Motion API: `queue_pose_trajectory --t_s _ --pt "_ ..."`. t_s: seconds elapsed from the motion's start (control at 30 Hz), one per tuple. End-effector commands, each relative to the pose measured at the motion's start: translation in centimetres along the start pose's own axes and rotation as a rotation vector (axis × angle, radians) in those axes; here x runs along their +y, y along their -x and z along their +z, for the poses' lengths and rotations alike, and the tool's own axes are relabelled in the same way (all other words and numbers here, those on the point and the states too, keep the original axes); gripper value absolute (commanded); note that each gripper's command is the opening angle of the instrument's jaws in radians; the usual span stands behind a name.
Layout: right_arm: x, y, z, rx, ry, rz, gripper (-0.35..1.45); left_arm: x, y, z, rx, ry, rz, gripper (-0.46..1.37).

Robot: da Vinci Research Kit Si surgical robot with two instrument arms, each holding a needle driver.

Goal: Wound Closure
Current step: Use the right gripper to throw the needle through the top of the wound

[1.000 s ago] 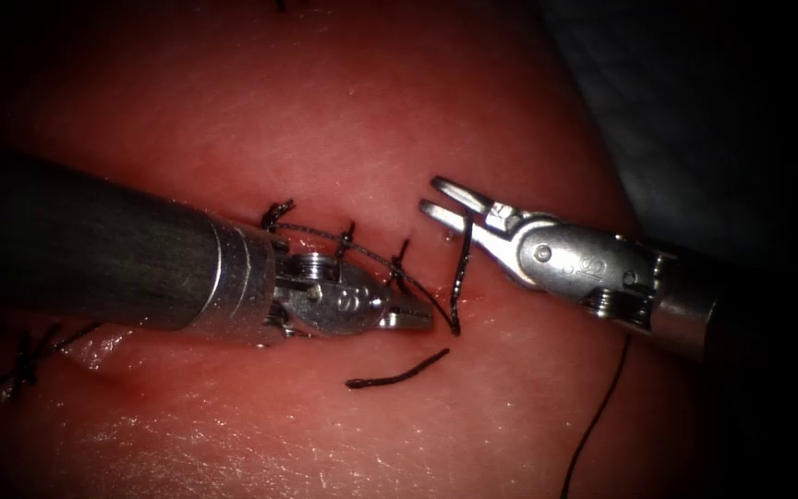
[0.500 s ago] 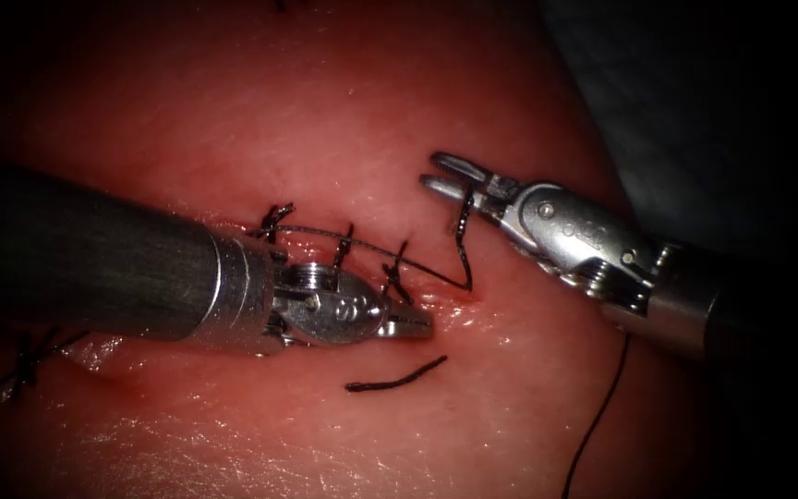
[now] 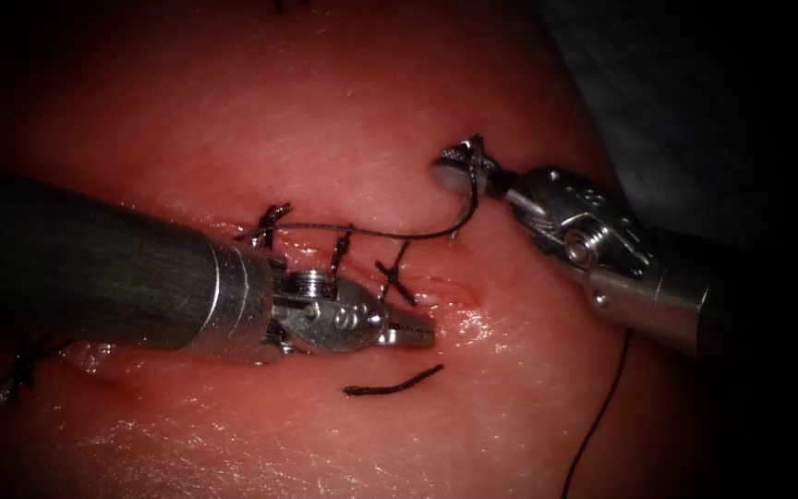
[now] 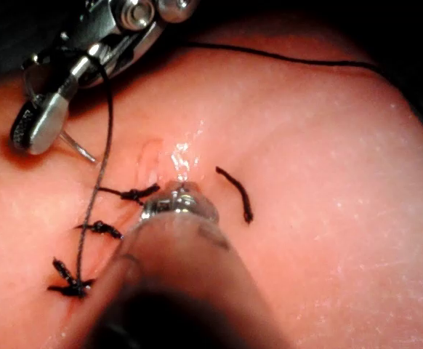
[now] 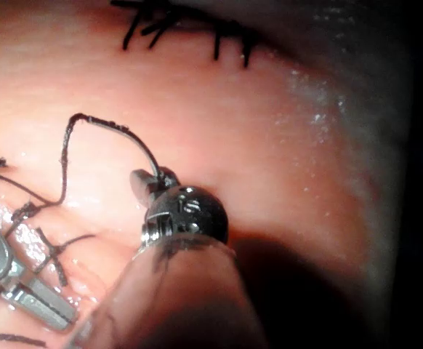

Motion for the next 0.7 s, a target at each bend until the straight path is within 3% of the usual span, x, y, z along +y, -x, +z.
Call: queue_pose_trajectory --t_s 0.03,0.37,0.53,0.7 --pt "0.00 -0.01 0.02 -0.004 -0.013 0.013 -0.35 -0.01 0.01 0.01 0.000 0.005 0.001 -0.35" --pt "-0.04 -0.07 0.23 -0.010 -0.102 0.030 -0.35 -0.03 0.04 0.00 0.001 0.009 -0.008 -0.35" --pt "-0.08 -0.27 0.36 -0.012 -0.148 -0.069 -0.35 -0.06 0.08 0.00 0.006 0.011 -0.015 -0.35" --pt "-0.13 -0.35 0.35 -0.020 -0.159 -0.100 -0.35 -0.16 0.19 0.06 0.001 0.004 -0.030 -0.35"
